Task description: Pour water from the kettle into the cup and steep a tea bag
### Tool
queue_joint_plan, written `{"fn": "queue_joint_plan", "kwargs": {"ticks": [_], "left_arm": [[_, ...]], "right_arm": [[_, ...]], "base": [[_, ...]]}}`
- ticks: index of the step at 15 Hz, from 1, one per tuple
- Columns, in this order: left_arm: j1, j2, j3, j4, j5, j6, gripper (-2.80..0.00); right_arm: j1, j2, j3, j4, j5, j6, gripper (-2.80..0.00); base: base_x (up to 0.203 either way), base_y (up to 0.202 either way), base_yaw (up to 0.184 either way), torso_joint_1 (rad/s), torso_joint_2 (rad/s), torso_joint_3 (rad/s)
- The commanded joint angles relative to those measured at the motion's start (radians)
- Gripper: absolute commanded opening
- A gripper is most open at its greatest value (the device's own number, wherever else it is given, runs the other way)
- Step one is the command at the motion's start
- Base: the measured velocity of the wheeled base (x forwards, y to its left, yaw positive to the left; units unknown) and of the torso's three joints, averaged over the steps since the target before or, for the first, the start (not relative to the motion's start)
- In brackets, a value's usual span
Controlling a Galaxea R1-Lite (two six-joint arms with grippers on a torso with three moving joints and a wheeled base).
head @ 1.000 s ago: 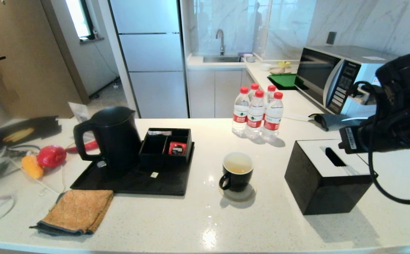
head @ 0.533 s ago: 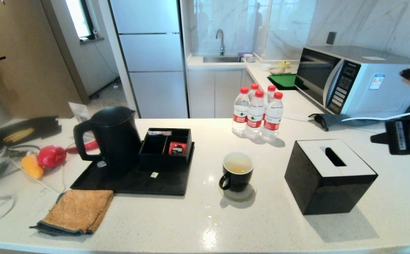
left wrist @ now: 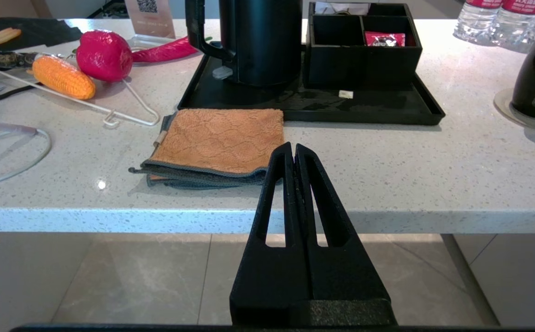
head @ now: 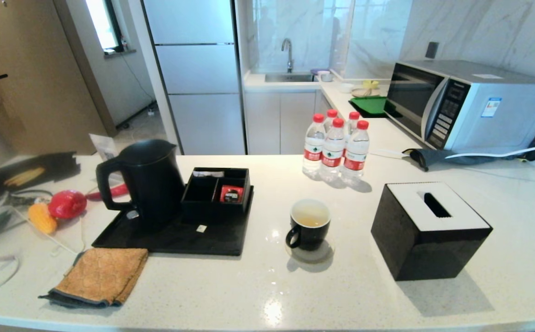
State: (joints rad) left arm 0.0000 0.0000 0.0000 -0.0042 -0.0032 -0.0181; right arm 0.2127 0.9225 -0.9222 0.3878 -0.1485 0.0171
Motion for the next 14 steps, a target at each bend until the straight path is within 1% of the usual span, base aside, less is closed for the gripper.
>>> {"fn": "queue_joint_plan", "kwargs": {"ticks": [1,3,5,8,10,11,14], "left_arm": [[0.000,0.001,0.000,0.000,0.000,0.000,-2.80],[0.000,0.000,0.000,0.000,0.000,0.000,-2.80],[0.000,0.001,0.000,0.000,0.000,0.000,-2.80],[0.000,0.000,0.000,0.000,0.000,0.000,-2.80],[0.000,0.002,0.000,0.000,0.000,0.000,-2.80],[0.000,0.000,0.000,0.000,0.000,0.000,-2.80],[0.000,0.001,0.000,0.000,0.000,0.000,-2.80]], "right_arm": [[-0.024,-0.175,0.127,-0.022,0.002,-0.008,-2.80],[-0.060,-0.276,0.251,-0.089,0.012,-0.006,-2.80],[-0.121,-0.382,0.343,-0.138,0.053,-0.003,-2.80],[-0.189,-0.506,0.425,-0.155,0.119,0.012,-2.80],[-0.184,-0.533,0.454,-0.176,0.124,0.084,-2.80],[-0.184,-0.545,0.472,-0.219,0.124,0.105,-2.80],[-0.182,-0.562,0.560,-0.356,0.125,0.113,-2.80]], "base": [[0.000,0.000,0.000,0.000,0.00,0.000],[0.000,0.000,0.000,0.000,0.00,0.000],[0.000,0.000,0.000,0.000,0.00,0.000],[0.000,0.000,0.000,0.000,0.00,0.000],[0.000,0.000,0.000,0.000,0.00,0.000],[0.000,0.000,0.000,0.000,0.00,0.000],[0.000,0.000,0.000,0.000,0.00,0.000]]}}
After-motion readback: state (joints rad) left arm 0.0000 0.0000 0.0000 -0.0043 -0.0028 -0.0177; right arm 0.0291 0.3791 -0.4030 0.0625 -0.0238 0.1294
